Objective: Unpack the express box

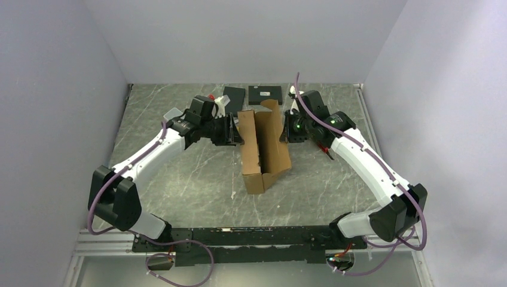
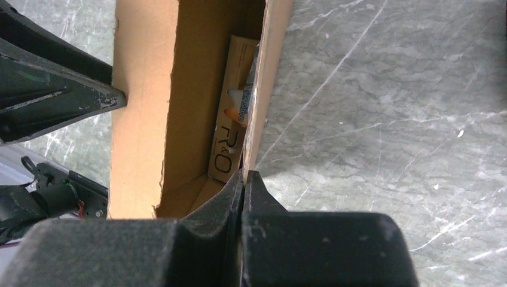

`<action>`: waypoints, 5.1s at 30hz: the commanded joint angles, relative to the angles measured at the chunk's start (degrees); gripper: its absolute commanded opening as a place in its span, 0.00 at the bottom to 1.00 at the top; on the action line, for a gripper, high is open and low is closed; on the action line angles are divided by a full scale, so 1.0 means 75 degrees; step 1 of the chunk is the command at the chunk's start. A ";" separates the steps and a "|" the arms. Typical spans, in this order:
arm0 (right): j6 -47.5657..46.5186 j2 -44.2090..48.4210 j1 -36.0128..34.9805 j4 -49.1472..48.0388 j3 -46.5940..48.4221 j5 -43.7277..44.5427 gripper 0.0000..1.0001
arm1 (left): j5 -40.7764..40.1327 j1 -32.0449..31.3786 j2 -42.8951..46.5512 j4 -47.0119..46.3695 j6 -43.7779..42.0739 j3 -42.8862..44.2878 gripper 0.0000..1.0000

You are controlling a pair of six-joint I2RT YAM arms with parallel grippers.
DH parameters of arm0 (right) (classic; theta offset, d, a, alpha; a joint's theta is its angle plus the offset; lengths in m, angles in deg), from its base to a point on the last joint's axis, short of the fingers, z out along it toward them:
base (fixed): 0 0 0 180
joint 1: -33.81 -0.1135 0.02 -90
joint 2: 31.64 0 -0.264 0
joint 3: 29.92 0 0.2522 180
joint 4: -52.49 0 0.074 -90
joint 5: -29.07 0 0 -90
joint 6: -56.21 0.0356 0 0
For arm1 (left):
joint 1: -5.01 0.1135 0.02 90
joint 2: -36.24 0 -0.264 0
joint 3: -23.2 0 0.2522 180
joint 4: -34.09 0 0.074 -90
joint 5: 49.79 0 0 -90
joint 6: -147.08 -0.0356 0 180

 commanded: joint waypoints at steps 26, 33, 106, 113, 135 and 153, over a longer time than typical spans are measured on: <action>-0.0811 0.1569 0.1293 -0.0721 -0.1694 -0.0182 0.00 | -0.1612 0.1399 0.2410 0.2192 -0.0466 -0.1582 0.73; -0.0789 0.1508 0.1293 -0.0618 -0.1858 0.0524 0.01 | -0.0181 0.1512 0.2637 0.1874 -0.0590 -0.1122 0.76; -0.0200 0.1768 -0.1643 -0.0135 -0.1161 0.3989 0.69 | -0.2326 -0.1489 -0.2413 0.0823 0.2533 0.0893 0.82; -0.0219 0.1832 -0.1637 -0.0158 -0.1268 0.4043 0.69 | -0.2990 -0.1959 -0.2761 0.0933 0.2893 0.1028 0.85; -0.0213 0.1965 -0.1637 -0.0400 -0.1191 0.3748 0.69 | -0.4758 -0.2257 -0.2786 0.2323 0.2431 0.0990 0.71; -0.0123 0.1815 -0.1637 -0.0552 -0.1180 0.3264 0.66 | -0.3778 -0.2251 -0.2840 0.1800 0.3085 0.0851 0.80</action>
